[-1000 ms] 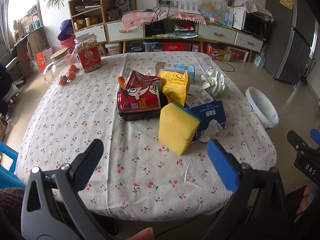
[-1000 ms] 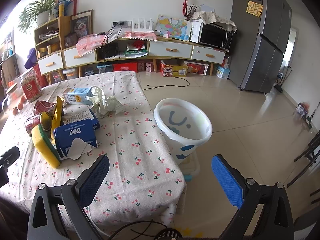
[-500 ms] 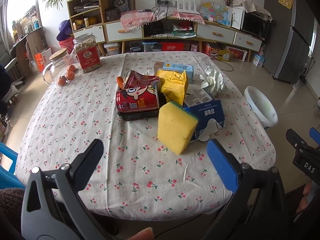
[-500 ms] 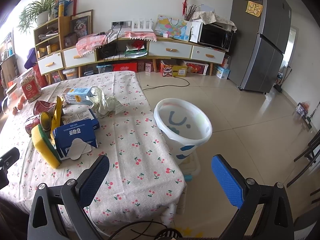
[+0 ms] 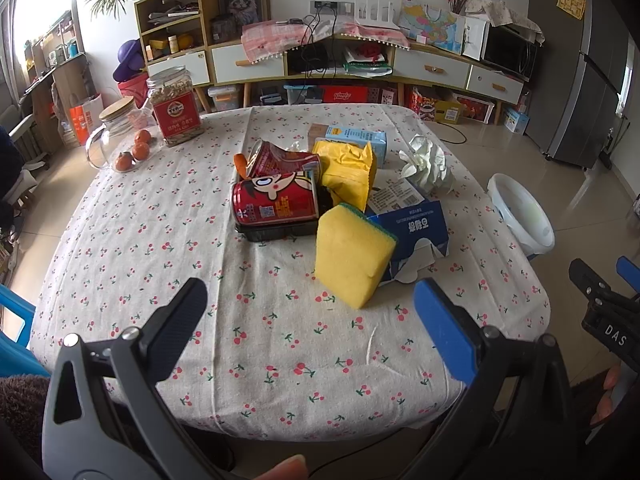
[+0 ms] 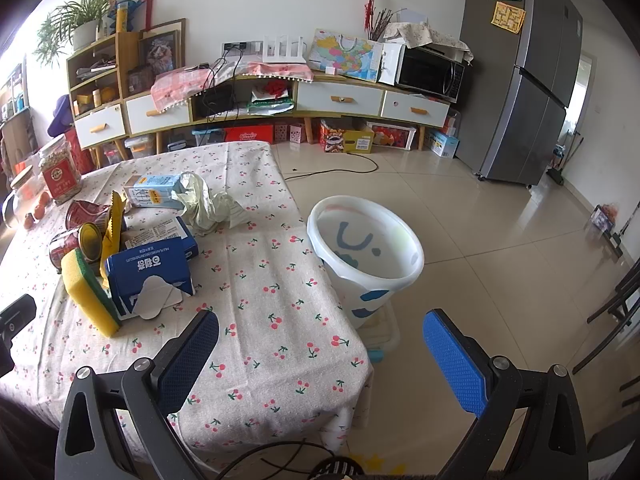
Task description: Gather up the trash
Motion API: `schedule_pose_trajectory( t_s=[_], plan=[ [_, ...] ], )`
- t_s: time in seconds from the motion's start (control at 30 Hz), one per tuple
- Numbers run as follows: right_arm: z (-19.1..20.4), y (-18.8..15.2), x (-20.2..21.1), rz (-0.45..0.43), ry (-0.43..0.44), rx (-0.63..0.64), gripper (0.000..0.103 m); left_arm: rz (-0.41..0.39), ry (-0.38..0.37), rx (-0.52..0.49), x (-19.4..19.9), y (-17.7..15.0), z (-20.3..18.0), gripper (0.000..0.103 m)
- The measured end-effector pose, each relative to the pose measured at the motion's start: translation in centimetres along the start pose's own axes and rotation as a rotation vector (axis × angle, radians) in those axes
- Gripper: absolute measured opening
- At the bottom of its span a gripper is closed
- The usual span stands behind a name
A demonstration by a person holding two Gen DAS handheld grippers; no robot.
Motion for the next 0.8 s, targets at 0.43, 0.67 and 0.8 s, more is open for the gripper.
schedule_pose_trajectory(
  t_s=[0.43,0.67,0.8],
  plan=[
    [0.03,-0.01,-0.03,-0.001,0.004,0.004,0.103,-0.001,0.001,0.001,0.01,0.01,-0.08,0.103],
    [0.19,-0.04,-0.09,0.002,0.001,0.005,0.103,-0.006,-0.013,0.007,0.36,0.03,0.00,0.103],
    [0.23,-0.07,-0.06,0.002,0.001,0.005,0.103,-0.002,-0.016,0.006,0.33,0.05,0.05,0.103]
  ],
)
Point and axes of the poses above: each gripper's, at about its wrist camera, not at the fingertips, and x roughly against the way its jaws point, z to its left, y to its top, the point moved 8 cm from there along -x, roughly the way its jaws point, and after that the axes turned 15 degrees about z, right-handed, at the moved point
